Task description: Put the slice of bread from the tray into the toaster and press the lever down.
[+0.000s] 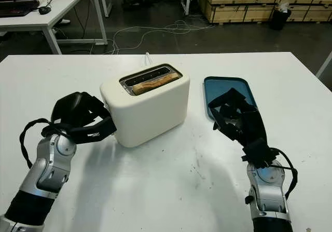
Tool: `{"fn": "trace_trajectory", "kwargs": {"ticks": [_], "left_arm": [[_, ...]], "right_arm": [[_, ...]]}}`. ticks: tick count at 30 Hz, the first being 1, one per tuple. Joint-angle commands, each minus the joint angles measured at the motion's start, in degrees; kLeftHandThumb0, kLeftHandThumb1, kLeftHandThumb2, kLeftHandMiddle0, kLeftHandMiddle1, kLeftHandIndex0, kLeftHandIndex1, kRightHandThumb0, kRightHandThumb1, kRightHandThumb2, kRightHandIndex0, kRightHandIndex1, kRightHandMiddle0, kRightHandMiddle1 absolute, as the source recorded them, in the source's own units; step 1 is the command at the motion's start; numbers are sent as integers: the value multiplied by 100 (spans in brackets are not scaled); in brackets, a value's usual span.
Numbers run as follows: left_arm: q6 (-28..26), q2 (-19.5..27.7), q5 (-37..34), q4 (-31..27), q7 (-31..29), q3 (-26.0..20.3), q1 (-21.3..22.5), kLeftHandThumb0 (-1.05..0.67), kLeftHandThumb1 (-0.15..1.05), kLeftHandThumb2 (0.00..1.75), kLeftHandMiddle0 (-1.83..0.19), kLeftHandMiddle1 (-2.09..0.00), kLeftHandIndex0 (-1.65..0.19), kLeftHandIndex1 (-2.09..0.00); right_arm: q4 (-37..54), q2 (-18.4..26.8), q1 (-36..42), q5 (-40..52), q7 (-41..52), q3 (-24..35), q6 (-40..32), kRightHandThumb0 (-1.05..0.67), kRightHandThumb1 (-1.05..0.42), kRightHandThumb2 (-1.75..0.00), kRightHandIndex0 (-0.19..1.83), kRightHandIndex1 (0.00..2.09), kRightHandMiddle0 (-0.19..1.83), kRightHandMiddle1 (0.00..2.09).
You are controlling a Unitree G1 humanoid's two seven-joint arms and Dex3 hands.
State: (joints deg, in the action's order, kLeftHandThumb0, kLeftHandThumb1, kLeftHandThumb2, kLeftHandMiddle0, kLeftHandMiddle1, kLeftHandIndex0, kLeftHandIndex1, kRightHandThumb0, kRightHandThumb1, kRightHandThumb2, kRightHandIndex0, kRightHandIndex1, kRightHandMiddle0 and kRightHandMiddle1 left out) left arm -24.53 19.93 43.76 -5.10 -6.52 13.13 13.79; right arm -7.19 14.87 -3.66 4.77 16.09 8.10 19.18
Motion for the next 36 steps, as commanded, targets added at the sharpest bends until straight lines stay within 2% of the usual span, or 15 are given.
{"fn": "trace_trajectory", "kwargs": {"ticks": [1, 5, 7, 9, 10, 11, 12, 13, 15, 20, 25, 31, 36], "left_arm": [[-210, -140, -203, 298, -1317, 991, -595, 11, 92, 22, -99, -107, -135, -11], [-145, 135, -413, -629, -1547, 861, -671, 17, 92, 22, -90, -145, -136, -21], [98, 243, -523, -1050, -1427, 686, -740, 19, 92, 20, -89, -142, -132, -21], [453, 194, -641, -1432, -903, 398, -871, 20, 91, 18, -99, -148, -137, -28], [578, 144, -717, -1568, -658, 259, -921, 19, 90, 21, -99, -151, -133, -40], [754, 77, -842, -1662, -387, 90, -956, 17, 89, 28, -97, -157, -122, -61], [946, 30, -983, -1712, -158, -71, -972, 13, 85, 45, -94, -167, -102, -100], [1110, -1, -1102, -1732, 18, -194, -980, 12, 82, 56, -93, -171, -89, -123], [1421, -76, -1292, -1682, 410, -443, -960, 8, 78, 69, -96, -174, -76, -145], [1525, 31, -1164, -1597, 776, -799, -893, 3, 76, 70, -95, -175, -71, -150], [1430, 426, -1085, -1639, 420, -1131, -948, 3, 90, 38, -90, -175, -70, -153], [1550, 1040, -926, -1593, 139, -1475, -953, 4, 92, 15, -85, -175, -75, -152], [1607, 1484, -904, -1582, -210, -1636, -970, 0, 92, 7, -84, -171, -81, -140]], "right_arm": [[78, 55, -29, 4, 39, -20, 133, -45, -92, -37, 87, 175, 54, 175], [121, 48, -11, 12, 39, -28, 105, -45, -92, -37, 87, 175, 54, 175], [109, 27, -9, 27, 37, -27, 143, -45, -92, -37, 87, 175, 53, 175], [45, -33, -33, 103, 55, -19, 245, -43, -92, -36, 87, 175, 53, 175], [17, -58, -48, 131, 62, -19, 272, -43, -92, -36, 87, 175, 53, 175], [-49, -91, -78, 181, 95, -20, 333, -43, -92, -35, 87, 175, 53, 175], [-123, -118, -114, 247, 146, -24, 389, -43, -92, -35, 87, 175, 52, 175], [-186, -139, -144, 304, 192, -27, 431, -42, -92, -36, 87, 175, 51, 175], [-315, -198, -220, 321, 207, -35, 482, -43, -92, -35, 86, 175, 49, 175], [-697, -200, -496, 67, -47, 41, 513, -46, -92, -35, 85, 175, 53, 170], [-1251, 115, -857, 203, 17, 295, 545, -44, -92, -30, 79, 175, 53, 165], [-2112, 761, -1392, -27, 154, 414, 975, -47, -92, -32, 81, 175, 61, 147], [-2673, 1360, -1800, -442, 205, 290, 1253, -51, -92, -35, 77, 175, 50, 172]]}}
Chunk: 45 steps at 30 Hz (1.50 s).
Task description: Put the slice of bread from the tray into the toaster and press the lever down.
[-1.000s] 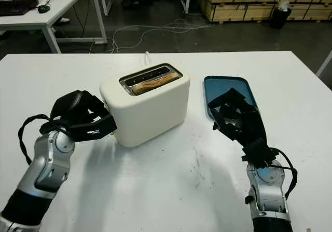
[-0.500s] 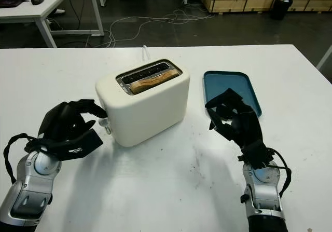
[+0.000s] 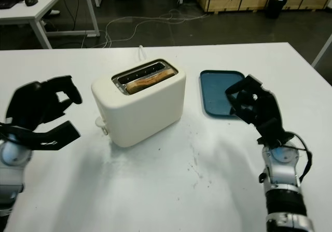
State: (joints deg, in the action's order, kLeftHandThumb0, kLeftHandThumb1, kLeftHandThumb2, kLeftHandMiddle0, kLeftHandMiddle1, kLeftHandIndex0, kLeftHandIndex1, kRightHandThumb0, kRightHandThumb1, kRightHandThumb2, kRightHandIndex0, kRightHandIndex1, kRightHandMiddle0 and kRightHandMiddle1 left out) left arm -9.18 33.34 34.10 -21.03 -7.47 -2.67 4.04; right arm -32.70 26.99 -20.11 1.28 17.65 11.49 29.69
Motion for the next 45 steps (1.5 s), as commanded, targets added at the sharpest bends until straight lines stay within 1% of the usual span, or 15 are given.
{"fn": "trace_trajectory", "kwargs": {"ticks": [1, 3, 5, 9, 14, 16, 19, 24, 31, 34, 36, 40, 42, 44, 45], "left_arm": [[68, 226, 100, 10, -190, -62, -4, -1, 92, 5, -84, -170, -82, -138], [-10, 418, 243, -22, -395, -68, -26, -3, 92, 3, -84, -168, -84, -133], [-55, 549, 338, -30, -557, -91, -48, -6, 92, 1, -85, -164, -87, -125], [16, 526, 392, 47, -549, -66, -81, -5, 92, 1, -84, -169, -90, -123], [65, 347, 454, 197, -447, 131, -29, -5, 92, 4, -84, -174, -89, -126], [63, 256, 498, 250, -420, 204, -6, -5, 92, 5, -84, -174, -88, -128], [49, 159, 560, 313, -393, 268, 19, -5, 92, 6, -84, -175, -88, -129], [125, 107, 574, 400, -304, 283, 24, -5, 92, 9, -87, -175, -87, -134], [175, 91, 590, 459, -215, 294, 24, -5, 92, 11, -86, -175, -82, -143], [184, 84, 611, 475, -177, 307, 30, -6, 92, 11, -87, -175, -82, -143], [204, 90, 605, 481, -146, 312, 32, -4, 92, 10, -88, -175, -82, -144], [125, 98, 600, 446, -198, 321, 36, -4, 92, 10, -89, -175, -81, -144], [134, 102, 578, 439, -202, 313, 30, -4, 92, 11, -88, -175, -81, -144], [146, 104, 571, 445, -192, 308, 26, -4, 92, 11, -88, -175, -81, -144], [150, 105, 580, 449, -179, 308, 24, -4, 92, 11, -89, -175, -81, -145]], "right_arm": [[-217, 229, -220, -134, 84, -72, 289, -51, -92, -36, 76, 175, 50, 173], [-412, 406, -371, -212, 153, -135, 454, -51, -92, -37, 76, 175, 50, 174], [-467, 589, -493, -372, 174, -231, 463, -54, -92, -38, 74, 175, 49, 174], [-428, 740, -622, -561, 176, -392, 407, -58, -92, -39, 73, 175, 50, 175], [-588, 756, -774, -766, 151, -617, 711, -60, -92, -41, 75, 175, 50, 175], [-578, 755, -800, -825, 159, -693, 683, -59, -92, -42, 74, 175, 51, 172], [-554, 747, -822, -876, 179, -765, 614, -57, -92, -42, 75, 175, 55, 161], [-500, 710, -797, -907, 127, -832, 530, -56, -92, -42, 77, 175, 56, 168], [-513, 653, -759, -835, 156, -840, 532, -50, -92, -41, 80, 175, 60, 159], [-503, 653, -742, -854, 146, -847, 543, -48, -92, -41, 80, 175, 66, 142], [-516, 665, -736, -861, 159, -852, 545, -48, -92, -42, 79, 175, 69, 135], [-518, 680, -729, -890, 138, -862, 560, -48, -92, -43, 79, 175, 69, 135], [-537, 681, -733, -887, 136, -866, 612, -48, -92, -44, 79, 175, 66, 144], [-588, 684, -749, -890, 137, -875, 667, -47, -92, -44, 79, 175, 64, 146], [-608, 680, -755, -882, 143, -876, 685, -48, -92, -45, 79, 175, 66, 140]]}}
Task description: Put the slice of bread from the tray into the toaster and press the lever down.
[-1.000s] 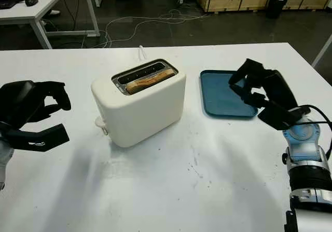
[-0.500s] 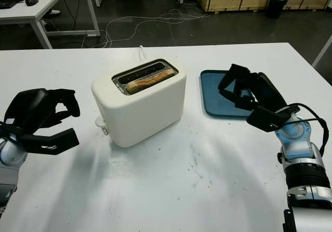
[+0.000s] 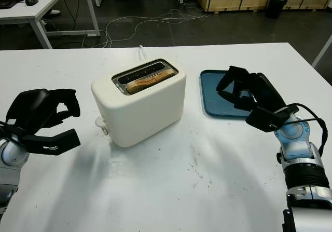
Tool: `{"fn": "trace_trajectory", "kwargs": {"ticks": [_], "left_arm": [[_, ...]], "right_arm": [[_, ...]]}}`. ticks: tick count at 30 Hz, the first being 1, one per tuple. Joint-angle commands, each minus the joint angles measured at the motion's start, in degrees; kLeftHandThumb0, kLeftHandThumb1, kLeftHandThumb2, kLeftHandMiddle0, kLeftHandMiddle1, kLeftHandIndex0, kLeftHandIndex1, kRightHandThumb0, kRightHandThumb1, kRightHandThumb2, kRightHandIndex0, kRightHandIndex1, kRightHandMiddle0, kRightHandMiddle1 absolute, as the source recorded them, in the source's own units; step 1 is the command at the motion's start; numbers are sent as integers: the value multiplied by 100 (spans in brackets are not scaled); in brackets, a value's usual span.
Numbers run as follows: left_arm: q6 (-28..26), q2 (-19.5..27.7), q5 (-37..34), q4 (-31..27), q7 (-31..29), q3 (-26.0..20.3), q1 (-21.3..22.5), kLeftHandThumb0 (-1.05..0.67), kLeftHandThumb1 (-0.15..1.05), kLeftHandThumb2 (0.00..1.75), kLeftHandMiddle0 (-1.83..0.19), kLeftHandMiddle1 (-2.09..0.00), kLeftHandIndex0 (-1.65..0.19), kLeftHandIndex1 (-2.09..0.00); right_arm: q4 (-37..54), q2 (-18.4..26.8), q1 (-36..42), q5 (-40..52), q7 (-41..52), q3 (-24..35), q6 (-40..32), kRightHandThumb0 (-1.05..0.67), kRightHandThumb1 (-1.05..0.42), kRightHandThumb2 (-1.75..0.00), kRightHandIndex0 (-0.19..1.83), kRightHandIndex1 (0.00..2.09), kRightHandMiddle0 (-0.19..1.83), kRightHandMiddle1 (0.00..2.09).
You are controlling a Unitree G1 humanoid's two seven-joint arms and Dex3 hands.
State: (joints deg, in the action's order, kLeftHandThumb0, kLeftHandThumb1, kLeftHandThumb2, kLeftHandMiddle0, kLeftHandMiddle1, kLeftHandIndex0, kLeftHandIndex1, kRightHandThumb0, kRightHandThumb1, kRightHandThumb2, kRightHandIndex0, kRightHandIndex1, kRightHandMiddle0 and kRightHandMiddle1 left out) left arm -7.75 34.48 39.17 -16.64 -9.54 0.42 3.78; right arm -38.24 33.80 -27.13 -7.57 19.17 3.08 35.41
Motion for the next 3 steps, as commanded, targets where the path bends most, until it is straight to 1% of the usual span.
{"fn": "trace_trajectory", "kwargs": {"ticks": [1, 3], "left_arm": [[13, -6, 80, 14, 37, 0, 50, -4, 92, 10, -89, -175, -81, -145], [26, -11, 73, 20, 55, -5, 54, -3, 92, 10, -89, -175, -81, -146]], "right_arm": [[-66, -4, -57, 11, -4, -36, 118, -48, -92, -45, 79, 175, 67, 138], [-60, -4, -59, 28, 8, -34, 93, -48, -92, -45, 79, 175, 69, 135]]}}
